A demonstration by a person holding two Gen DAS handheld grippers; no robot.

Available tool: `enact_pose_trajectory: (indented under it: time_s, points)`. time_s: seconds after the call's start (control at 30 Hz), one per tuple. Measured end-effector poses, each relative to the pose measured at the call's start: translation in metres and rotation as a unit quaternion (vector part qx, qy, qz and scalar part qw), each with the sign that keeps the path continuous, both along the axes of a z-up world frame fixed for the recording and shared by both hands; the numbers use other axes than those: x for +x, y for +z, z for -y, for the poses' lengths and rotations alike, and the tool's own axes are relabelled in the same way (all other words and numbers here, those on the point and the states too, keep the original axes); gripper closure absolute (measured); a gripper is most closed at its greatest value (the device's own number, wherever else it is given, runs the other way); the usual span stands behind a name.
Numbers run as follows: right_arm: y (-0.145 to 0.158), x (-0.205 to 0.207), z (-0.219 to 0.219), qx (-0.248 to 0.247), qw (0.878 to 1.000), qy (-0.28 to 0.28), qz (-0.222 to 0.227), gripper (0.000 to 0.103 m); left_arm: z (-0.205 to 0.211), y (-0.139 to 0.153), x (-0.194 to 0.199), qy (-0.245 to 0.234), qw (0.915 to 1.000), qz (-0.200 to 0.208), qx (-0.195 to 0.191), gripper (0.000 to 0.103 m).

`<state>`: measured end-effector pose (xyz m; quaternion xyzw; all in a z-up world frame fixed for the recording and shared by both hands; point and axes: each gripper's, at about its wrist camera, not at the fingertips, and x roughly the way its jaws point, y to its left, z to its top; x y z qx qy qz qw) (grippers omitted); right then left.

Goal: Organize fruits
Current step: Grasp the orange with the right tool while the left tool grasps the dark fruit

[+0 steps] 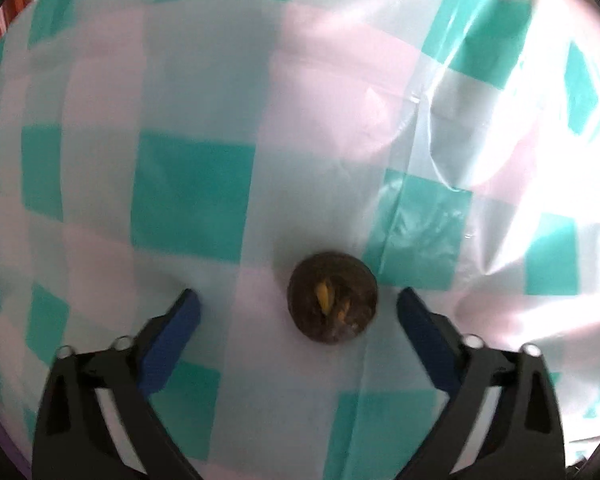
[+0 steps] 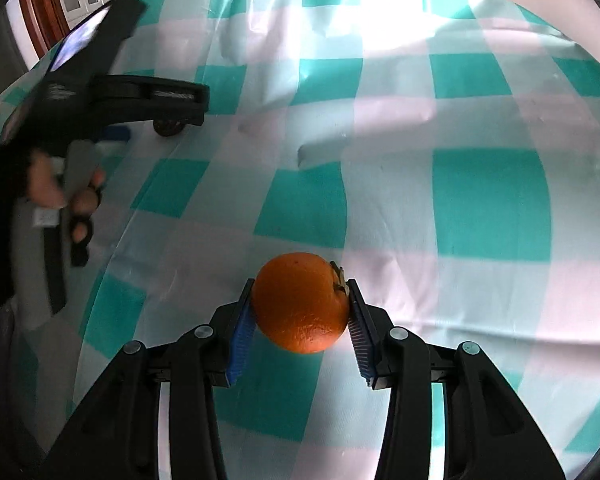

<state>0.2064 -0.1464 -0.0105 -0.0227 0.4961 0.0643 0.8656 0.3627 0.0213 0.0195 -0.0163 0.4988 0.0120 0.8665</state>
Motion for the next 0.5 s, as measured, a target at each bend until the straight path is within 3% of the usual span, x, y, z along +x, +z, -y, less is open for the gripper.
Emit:
enact_pose_trajectory:
  time_s: [0.03,0.07,0.27,0.5]
  points:
    - [0.001,-0.002,0.000,0.002,1.000,-0.001,0.002,0.060,0.002,0.003,-0.005,-0.012,0.9999,0.011,0.004,0.036]
    - [0.002,-0.004,0.001,0.005,1.000,-0.002,0.003,0.060,0.004,0.005,-0.009,-0.025,0.9995,0.018,0.004,0.064]
    - [0.000,-0.018,-0.007,0.009,1.000,0.012,0.005,0.060,0.006,0.012,-0.074,-0.076,0.9971,0.010,-0.006,0.063]
    - [-0.008,-0.055,-0.019,0.004,0.998,0.066,-0.002,0.060,0.004,0.020,-0.192,-0.092,0.9956,-0.011,0.015,0.063]
